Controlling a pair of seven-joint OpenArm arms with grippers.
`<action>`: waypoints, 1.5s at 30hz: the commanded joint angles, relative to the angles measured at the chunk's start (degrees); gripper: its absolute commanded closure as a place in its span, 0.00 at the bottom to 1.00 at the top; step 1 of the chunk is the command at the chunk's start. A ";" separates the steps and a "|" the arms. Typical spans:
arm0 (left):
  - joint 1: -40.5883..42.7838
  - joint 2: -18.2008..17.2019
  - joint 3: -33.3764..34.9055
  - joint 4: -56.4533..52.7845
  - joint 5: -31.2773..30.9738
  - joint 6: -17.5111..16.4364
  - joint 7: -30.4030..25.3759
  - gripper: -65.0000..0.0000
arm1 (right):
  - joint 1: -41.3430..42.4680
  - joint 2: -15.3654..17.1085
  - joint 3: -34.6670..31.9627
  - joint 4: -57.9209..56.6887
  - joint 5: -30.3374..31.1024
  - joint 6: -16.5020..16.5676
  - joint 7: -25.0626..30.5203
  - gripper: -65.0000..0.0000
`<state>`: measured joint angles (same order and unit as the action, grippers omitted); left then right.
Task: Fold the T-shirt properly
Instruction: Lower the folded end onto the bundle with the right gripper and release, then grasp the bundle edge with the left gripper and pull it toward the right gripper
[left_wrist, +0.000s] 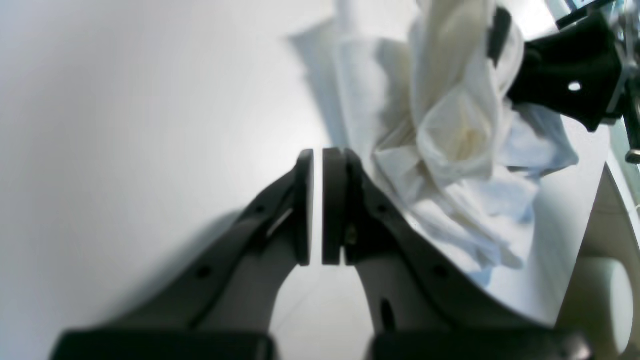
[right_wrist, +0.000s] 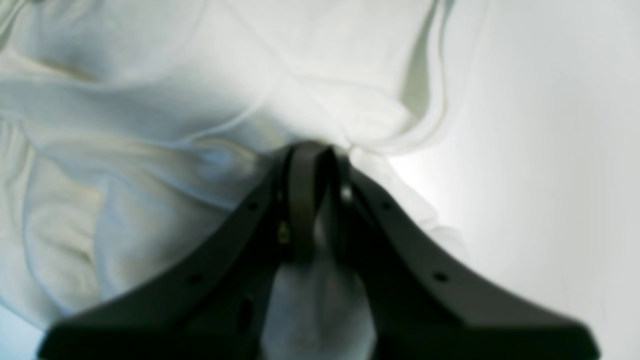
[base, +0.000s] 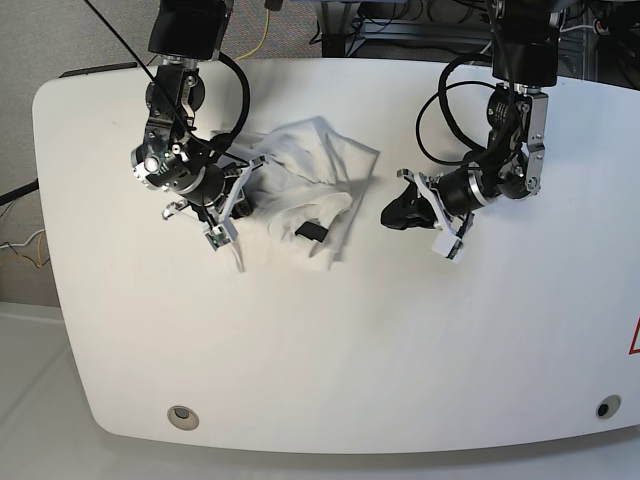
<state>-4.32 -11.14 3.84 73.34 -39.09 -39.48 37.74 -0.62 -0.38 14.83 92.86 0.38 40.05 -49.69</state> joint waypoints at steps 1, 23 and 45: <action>-1.62 -0.34 -0.10 0.90 -1.22 -0.52 -0.77 0.98 | -0.65 -1.16 1.13 1.07 0.19 -0.05 -0.37 0.91; -1.18 -0.25 -0.28 4.24 -1.30 -0.52 2.48 0.98 | 3.66 -7.31 4.29 1.51 0.36 -0.62 -0.29 0.93; 1.11 -1.57 -0.01 8.64 -1.66 -0.52 3.63 0.98 | 9.63 -4.06 3.06 4.15 -0.07 -0.89 -0.37 1.00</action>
<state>-2.39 -12.43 3.81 80.75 -39.46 -39.59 42.50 7.16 -5.04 18.00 96.05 -0.25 38.98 -51.24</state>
